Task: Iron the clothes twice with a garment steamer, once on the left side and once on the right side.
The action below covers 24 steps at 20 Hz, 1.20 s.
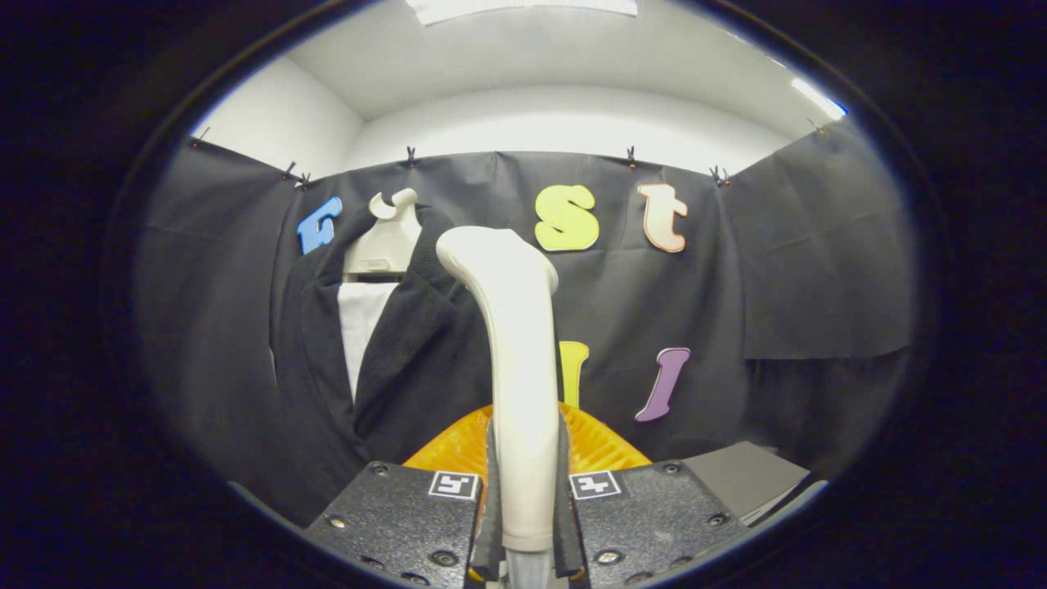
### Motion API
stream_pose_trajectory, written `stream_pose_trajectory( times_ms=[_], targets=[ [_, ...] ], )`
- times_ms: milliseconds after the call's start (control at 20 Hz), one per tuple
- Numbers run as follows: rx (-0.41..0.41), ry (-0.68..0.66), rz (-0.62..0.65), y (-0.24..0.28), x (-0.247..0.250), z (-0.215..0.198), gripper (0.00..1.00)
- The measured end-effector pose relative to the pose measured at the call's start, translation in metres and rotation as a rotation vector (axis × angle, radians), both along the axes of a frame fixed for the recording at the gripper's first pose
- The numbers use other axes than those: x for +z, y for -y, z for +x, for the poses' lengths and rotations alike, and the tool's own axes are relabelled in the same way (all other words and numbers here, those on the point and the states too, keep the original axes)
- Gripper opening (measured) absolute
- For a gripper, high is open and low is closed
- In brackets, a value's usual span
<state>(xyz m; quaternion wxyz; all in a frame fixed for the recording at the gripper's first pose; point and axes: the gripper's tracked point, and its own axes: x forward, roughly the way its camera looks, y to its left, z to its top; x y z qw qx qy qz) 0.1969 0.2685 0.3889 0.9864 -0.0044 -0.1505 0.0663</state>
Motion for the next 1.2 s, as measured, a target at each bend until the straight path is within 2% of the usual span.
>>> stream_pose_trajectory(
  times_ms=[400, 650, 900, 1050, 1200],
  targets=[
    [-0.006, 0.096, -0.033, -0.017, 0.023, 0.022, 0.27],
    [-0.018, 0.1, -0.045, -0.027, 0.025, 0.037, 0.27],
    [-0.108, 0.12, -0.098, -0.025, 0.032, 0.04, 0.27],
    [-0.129, 0.111, -0.105, -0.027, 0.03, 0.043, 0.27],
    [-0.114, 0.089, -0.113, -0.03, 0.019, 0.043, 0.27]
  ],
)
